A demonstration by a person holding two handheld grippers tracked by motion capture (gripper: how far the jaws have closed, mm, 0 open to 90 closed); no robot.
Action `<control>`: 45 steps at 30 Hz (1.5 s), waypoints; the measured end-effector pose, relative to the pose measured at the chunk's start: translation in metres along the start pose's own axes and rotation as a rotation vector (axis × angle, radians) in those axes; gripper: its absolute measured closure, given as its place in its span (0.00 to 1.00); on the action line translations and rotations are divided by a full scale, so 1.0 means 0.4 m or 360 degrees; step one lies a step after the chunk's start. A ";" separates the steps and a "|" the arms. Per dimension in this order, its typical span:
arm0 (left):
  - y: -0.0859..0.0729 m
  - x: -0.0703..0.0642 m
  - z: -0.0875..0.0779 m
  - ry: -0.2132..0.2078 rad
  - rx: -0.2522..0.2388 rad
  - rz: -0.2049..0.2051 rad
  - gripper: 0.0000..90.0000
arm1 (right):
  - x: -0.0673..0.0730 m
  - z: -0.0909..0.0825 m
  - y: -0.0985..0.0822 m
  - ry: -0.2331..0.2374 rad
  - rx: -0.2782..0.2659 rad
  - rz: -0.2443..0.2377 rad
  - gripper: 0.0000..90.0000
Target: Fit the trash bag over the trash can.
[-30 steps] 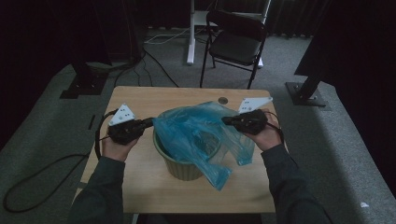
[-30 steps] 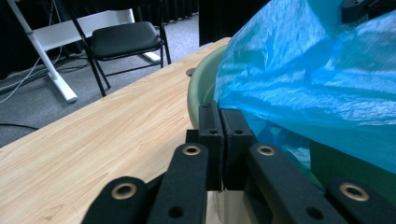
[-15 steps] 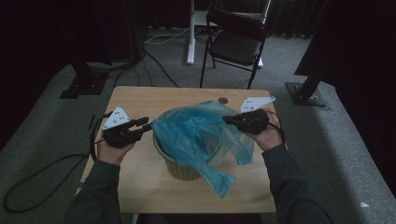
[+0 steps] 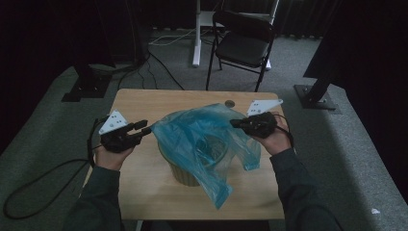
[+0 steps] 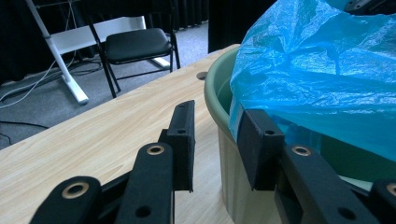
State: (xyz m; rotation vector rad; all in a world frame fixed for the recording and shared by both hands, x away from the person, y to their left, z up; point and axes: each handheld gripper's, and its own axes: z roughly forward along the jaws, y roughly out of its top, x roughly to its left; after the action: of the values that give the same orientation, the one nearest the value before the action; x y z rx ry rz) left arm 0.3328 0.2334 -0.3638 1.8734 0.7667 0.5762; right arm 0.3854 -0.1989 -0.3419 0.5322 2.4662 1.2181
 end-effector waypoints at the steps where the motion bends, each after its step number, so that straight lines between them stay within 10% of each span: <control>1: 0.000 0.001 -0.001 -0.0001 0.0000 -0.0003 0.75 | 0.000 -0.001 0.000 0.0001 0.0001 0.0002 1.00; 10: -0.002 -0.009 0.001 -0.0107 0.0016 0.0018 0.69 | -0.002 -0.006 0.000 0.0009 -0.0005 0.0012 1.00; 17: 0.002 -0.026 0.006 -0.0139 0.0028 0.0066 0.69 | 0.012 -0.010 0.011 0.0083 -0.0068 -0.0012 0.74; 32: -0.025 -0.029 -0.033 -0.0149 -0.0013 0.0049 0.63 | 0.050 0.002 0.024 0.0188 -0.0077 -0.0079 0.52; 45: 0.015 -0.069 -0.065 -0.0220 -0.0098 0.0116 0.58 | 0.069 0.038 0.025 0.0212 -0.0036 -0.0128 0.53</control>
State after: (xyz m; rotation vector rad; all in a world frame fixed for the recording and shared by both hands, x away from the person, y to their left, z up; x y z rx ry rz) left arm 0.2979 0.2274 -0.3495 1.8691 0.5864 0.5041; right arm 0.3700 -0.1700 -0.3461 0.3523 2.5531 1.2863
